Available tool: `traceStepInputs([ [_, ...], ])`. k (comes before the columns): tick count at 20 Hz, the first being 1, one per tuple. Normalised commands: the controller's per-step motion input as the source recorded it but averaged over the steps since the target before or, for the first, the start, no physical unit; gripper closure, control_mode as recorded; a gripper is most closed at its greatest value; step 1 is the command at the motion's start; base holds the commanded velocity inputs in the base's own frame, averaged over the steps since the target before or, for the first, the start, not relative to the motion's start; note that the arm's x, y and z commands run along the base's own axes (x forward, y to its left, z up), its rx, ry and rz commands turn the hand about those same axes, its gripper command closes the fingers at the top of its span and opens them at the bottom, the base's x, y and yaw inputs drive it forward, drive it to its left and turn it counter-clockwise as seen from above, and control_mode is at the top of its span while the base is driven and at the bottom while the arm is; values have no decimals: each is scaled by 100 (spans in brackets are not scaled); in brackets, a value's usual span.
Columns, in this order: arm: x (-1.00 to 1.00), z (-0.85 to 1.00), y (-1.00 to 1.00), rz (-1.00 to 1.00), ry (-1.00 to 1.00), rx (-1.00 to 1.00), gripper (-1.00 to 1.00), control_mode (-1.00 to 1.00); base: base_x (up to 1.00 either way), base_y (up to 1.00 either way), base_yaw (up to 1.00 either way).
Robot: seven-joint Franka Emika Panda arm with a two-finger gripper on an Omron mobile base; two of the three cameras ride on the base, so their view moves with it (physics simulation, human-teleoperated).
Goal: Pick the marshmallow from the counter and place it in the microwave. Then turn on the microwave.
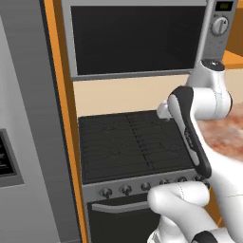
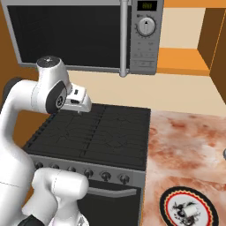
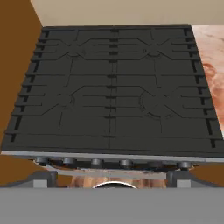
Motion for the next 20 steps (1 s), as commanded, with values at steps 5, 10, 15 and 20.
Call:
traceStepInputs([
  [5,-9,13,-18,-3,-12,0,-100,-100,0,0,0],
  [10,0,12,-23,-3,-9,0,-100,-100,0,0,0],
  [15,0,6,-23,-1,-8,-2,-100,-100,0,0,0],
  [20,3,8,-33,0,-10,-8,-100,-100,0,0,0],
])
